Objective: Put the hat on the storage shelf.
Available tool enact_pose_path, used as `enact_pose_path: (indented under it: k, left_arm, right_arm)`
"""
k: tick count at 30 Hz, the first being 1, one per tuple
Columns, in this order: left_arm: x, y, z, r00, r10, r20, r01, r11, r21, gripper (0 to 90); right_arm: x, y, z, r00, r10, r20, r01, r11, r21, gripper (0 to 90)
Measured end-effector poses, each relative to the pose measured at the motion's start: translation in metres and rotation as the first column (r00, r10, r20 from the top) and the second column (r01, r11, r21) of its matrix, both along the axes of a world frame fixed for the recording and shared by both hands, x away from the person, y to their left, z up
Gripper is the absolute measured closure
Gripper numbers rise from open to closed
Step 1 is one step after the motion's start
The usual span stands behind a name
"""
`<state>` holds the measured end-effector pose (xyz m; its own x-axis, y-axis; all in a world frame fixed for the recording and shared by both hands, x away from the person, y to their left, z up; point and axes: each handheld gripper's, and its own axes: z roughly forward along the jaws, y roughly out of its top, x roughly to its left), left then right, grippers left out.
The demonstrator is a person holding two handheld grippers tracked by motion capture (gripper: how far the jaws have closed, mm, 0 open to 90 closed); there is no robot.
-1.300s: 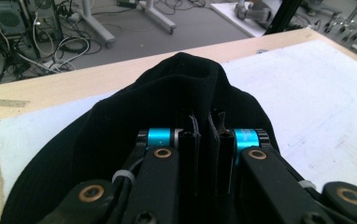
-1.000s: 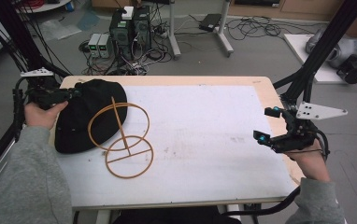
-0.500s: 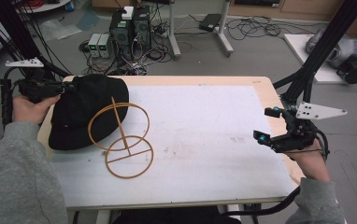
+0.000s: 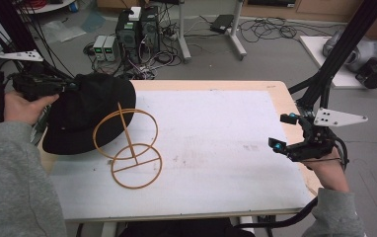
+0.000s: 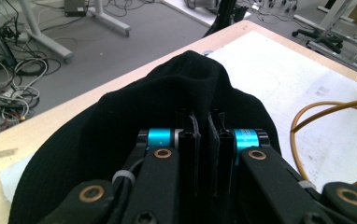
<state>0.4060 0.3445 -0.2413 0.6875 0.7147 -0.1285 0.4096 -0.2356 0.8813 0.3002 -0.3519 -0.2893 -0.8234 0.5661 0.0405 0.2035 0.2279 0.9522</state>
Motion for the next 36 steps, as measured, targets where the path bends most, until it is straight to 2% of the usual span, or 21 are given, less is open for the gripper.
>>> enact_pose_path:
  k: [8,9,10,11,12,20,26,34,36]
  left_arm:
    - [-0.003,0.007,0.019,0.9996,0.009,0.026,-0.008,0.9999,-0.014,84.6]
    - [-0.004,0.009,0.024,0.9994,0.011,0.031,-0.01,0.9998,-0.02,84.6]
    - [-0.004,0.009,0.024,0.9994,0.011,0.031,-0.01,0.9998,-0.02,84.6]
    - [-0.005,0.011,0.031,0.9992,0.011,0.037,-0.011,0.9998,-0.017,84.6]
    - [-0.005,0.011,0.031,0.9992,0.011,0.037,-0.011,0.9998,-0.017,84.6]
    - [-0.01,0.016,0.057,0.997,0.031,0.071,-0.03,0.9994,-0.018,84.6]
    - [-0.014,0.02,0.071,0.9957,0.035,0.086,-0.033,0.9993,-0.015,84.6]
    - [-0.017,0.02,0.092,0.9959,-0.008,0.09,0.011,0.9995,-0.031,84.6]
    - [-0.019,0.019,0.101,0.9943,-0.017,0.105,0.02,0.9993,-0.031,84.5]
  right_arm:
    - [0.001,-0.001,-0.001,1.0,-0.001,-0.007,0.001,1.0,0.004,2.7]
    - [0.001,-0.001,-0.002,0.9999,-0.002,-0.012,0.002,1.0,0.002,2.7]
    - [0.002,-0.001,-0.002,0.9999,-0.005,-0.011,0.005,1.0,0.002,2.8]
    - [0.002,-0.001,-0.002,0.9999,-0.003,-0.015,0.003,1.0,0.004,2.7]
    - [0.002,-0.001,-0.003,0.9999,-0.003,-0.015,0.003,1.0,0.002,2.7]
    - [0.001,-0.001,-0.003,0.9998,-0.009,-0.017,0.009,1.0,0.001,2.7]
    - [0.0,-0.002,-0.003,0.9998,-0.011,-0.015,0.011,0.9999,-0.001,2.7]
    - [0.0,-0.005,-0.004,0.9996,-0.019,-0.019,0.019,0.9998,-0.002,2.8]
    - [-0.001,-0.005,-0.005,0.9996,-0.02,-0.021,0.02,0.9998,-0.002,2.7]
